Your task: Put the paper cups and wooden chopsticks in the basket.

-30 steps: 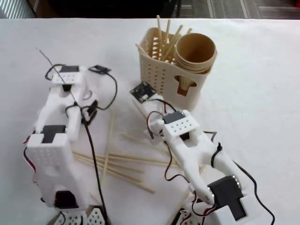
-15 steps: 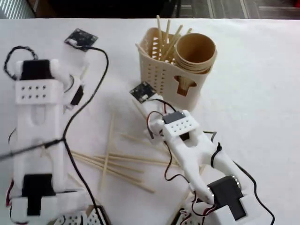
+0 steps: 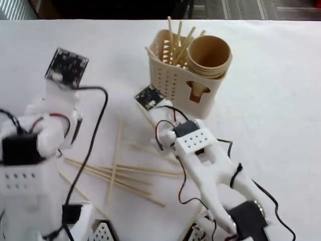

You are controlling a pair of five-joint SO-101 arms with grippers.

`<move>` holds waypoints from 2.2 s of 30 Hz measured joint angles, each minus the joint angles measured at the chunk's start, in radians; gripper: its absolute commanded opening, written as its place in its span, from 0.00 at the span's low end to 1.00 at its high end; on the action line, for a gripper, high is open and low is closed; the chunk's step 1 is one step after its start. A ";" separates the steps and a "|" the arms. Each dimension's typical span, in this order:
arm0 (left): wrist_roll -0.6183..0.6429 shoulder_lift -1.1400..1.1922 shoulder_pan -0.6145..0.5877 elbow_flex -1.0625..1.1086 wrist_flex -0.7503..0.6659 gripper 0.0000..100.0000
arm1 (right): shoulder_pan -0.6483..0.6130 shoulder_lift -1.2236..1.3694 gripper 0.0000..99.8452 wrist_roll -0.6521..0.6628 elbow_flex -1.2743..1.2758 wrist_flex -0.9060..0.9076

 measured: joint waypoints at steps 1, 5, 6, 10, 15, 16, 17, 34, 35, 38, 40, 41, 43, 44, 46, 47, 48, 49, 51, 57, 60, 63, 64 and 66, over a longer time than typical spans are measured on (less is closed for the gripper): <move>0.000 -0.051 0.000 0.058 -0.031 0.02 | -0.008 -0.031 0.02 0.000 0.000 0.015; 0.040 -0.216 0.000 0.262 -0.124 0.02 | -0.031 -0.176 0.02 -0.041 0.000 0.043; 0.055 -0.249 0.000 0.305 -0.143 0.02 | -0.031 -0.216 0.02 -0.057 0.000 0.043; 0.114 -0.359 0.000 0.439 -0.203 0.02 | -0.029 -0.382 0.02 -0.092 -0.041 0.043; 0.155 -0.491 0.000 0.535 -0.255 0.02 | -0.031 -0.488 0.02 -0.095 -0.222 0.043; 0.155 -0.514 0.000 0.549 -0.261 0.02 | -0.029 -0.488 0.02 -0.097 -0.270 0.043; 0.155 -0.537 0.000 0.563 -0.269 0.02 | -0.029 -0.488 0.02 -0.100 -0.319 0.043; 0.189 -0.690 0.000 0.724 -0.330 0.02 | 0.146 -0.066 0.02 -0.242 -0.651 -0.468; 0.189 -0.690 0.000 0.724 -0.330 0.02 | 0.153 -0.046 0.02 -0.244 -0.651 -0.489; 0.189 -0.690 0.000 0.724 -0.330 0.02 | 0.167 0.011 0.02 -0.244 -0.615 -0.578; 0.189 -0.690 0.000 0.726 -0.330 0.02 | 0.169 0.032 0.03 -0.244 -0.574 -0.615; 0.189 -0.697 0.000 0.736 -0.330 0.02 | 0.167 0.035 0.05 -0.244 -0.557 -0.620; 0.189 -0.692 0.000 0.750 -0.330 0.02 | 0.166 0.037 0.13 -0.244 -0.540 -0.618; 0.189 -0.690 0.000 0.752 -0.330 0.02 | 0.166 0.037 0.17 -0.244 -0.540 -0.608; 0.189 -0.694 0.000 0.752 -0.330 0.02 | 0.164 0.037 0.22 -0.244 -0.540 -0.572; 0.189 -0.694 0.000 0.752 -0.330 0.02 | 0.166 0.037 0.22 -0.244 -0.540 -0.555; 0.189 -0.695 0.000 0.752 -0.330 0.02 | 0.166 0.035 0.20 -0.244 -0.540 -0.532; 0.189 -0.695 0.000 0.752 -0.330 0.02 | 0.166 0.028 0.17 -0.244 -0.540 -0.503; 0.189 -0.694 0.000 0.752 -0.330 0.02 | 0.166 0.006 0.08 -0.244 -0.569 -0.440; 0.189 -0.694 0.000 0.752 -0.330 0.02 | 0.163 -0.123 0.02 -0.244 -0.621 -0.298; 0.189 -0.694 -0.012 0.752 -0.331 0.02 | 0.163 -0.175 0.02 -0.244 -0.612 -0.152; 0.189 -0.704 -0.043 0.752 -0.359 0.02 | 0.129 -0.235 0.02 -0.244 -0.535 0.020; 0.189 -0.710 -0.048 0.752 -0.367 0.02 | 0.112 -0.255 0.02 -0.244 -0.497 0.069; 0.189 -0.727 -0.051 0.752 -0.384 0.02 | 0.095 -0.288 0.02 -0.244 -0.407 0.127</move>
